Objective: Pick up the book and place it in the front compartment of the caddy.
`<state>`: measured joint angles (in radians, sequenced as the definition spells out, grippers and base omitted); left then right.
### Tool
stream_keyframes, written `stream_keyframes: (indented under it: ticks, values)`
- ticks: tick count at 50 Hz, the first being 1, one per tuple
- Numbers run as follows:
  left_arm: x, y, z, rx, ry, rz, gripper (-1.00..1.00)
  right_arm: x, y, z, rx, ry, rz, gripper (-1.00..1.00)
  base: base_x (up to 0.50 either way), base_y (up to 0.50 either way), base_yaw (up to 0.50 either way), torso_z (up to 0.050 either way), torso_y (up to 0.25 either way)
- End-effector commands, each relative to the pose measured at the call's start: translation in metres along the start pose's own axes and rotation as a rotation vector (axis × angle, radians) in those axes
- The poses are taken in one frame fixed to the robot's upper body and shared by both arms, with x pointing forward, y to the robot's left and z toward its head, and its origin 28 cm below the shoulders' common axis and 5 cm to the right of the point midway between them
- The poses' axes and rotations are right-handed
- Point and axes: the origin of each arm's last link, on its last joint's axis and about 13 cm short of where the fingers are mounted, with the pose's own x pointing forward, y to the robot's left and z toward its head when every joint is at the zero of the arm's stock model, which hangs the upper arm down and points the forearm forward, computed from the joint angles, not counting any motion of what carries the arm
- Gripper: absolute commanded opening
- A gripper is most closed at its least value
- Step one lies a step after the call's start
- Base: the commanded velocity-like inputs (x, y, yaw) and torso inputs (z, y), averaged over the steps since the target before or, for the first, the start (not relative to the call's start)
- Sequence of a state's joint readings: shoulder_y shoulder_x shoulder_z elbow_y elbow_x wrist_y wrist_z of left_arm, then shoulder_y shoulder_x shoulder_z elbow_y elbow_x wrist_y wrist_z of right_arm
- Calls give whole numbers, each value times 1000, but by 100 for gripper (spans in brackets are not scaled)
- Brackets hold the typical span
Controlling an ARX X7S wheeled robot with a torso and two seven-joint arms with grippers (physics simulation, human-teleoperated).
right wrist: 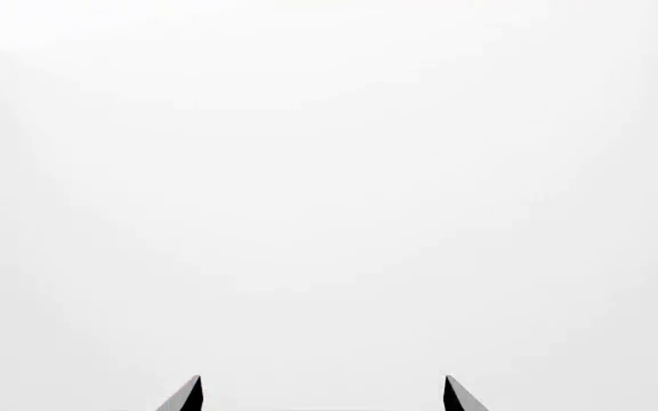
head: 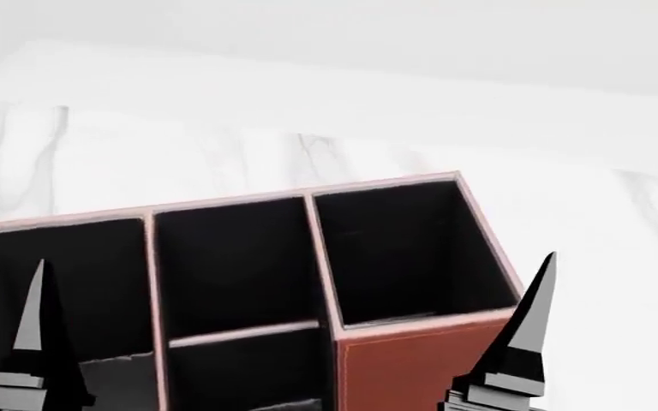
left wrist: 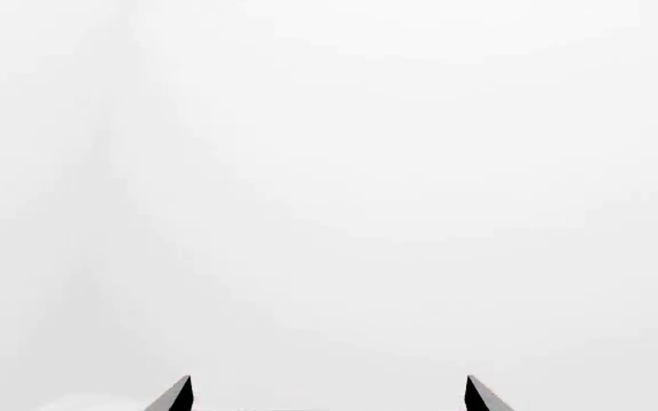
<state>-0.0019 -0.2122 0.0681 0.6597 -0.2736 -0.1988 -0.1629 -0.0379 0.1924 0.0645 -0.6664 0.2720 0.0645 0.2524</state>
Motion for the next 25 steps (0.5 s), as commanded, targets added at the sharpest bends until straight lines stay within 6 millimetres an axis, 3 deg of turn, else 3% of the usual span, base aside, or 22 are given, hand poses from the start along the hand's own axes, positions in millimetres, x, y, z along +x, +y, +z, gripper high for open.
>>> stream_keyframes:
  ticks: [1, 25]
  values:
    - [0, 0, 0, -6, 4, 1, 100, 0, 0, 0, -6, -6, 1, 100, 0, 0, 500, 0, 0]
    - [1, 1, -3, -55, 82, -36, 100, 4, -3, -2, -11, 7, -11, 100, 0, 0, 500, 0, 0]
